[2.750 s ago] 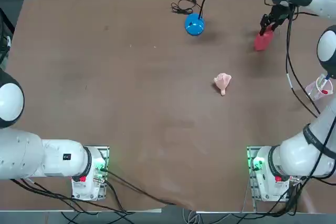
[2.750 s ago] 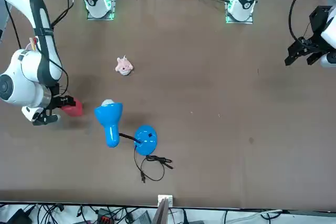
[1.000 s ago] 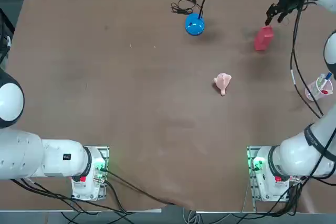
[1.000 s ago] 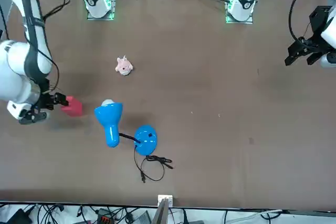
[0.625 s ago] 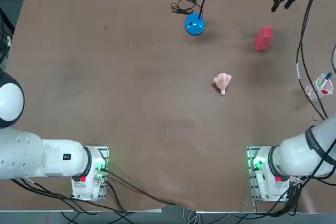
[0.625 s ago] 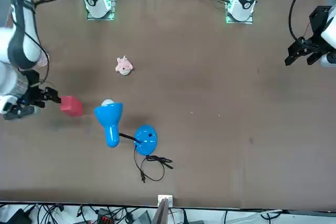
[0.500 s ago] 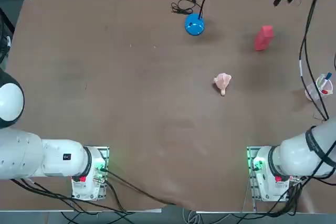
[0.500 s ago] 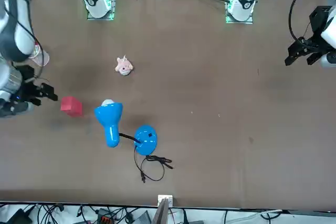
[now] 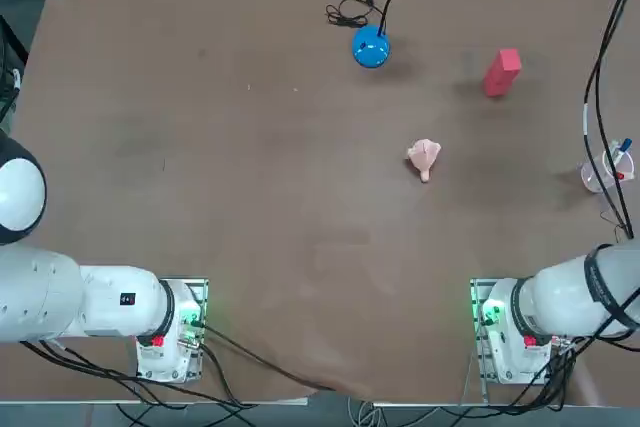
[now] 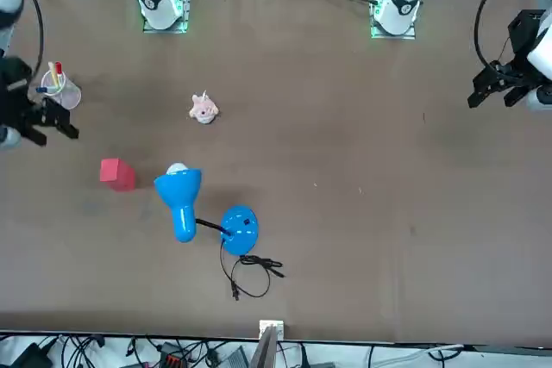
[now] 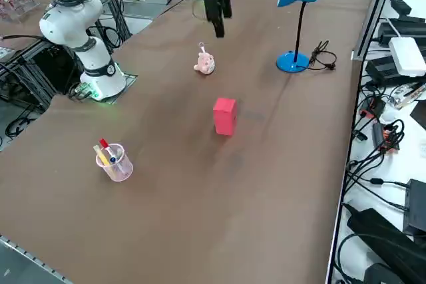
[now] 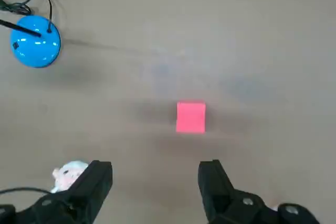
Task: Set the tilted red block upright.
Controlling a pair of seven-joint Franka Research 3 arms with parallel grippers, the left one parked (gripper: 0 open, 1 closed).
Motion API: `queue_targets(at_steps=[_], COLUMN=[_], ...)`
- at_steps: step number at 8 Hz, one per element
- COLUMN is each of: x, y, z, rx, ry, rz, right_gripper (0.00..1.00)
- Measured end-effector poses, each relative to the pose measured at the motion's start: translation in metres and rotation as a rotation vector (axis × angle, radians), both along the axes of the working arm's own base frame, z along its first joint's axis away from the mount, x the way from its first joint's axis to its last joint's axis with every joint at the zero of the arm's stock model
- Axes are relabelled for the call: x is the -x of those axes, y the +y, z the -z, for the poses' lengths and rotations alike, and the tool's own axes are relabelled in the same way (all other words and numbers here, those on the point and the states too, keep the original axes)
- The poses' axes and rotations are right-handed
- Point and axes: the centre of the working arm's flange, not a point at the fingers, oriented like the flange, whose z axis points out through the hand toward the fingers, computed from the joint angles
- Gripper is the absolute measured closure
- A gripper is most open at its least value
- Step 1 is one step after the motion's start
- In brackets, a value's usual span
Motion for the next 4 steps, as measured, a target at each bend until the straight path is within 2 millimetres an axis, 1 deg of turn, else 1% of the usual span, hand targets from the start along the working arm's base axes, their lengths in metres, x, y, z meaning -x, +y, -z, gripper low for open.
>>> queue_targets(at_steps=[2,4], x=[0.026,0.042], y=[-0.001,0.001], z=[-0.029,-0.046], rx=[0.008,0.032], ry=[0.032,0.041], rz=[0.078,0.122], right_gripper=[0.00,0.00])
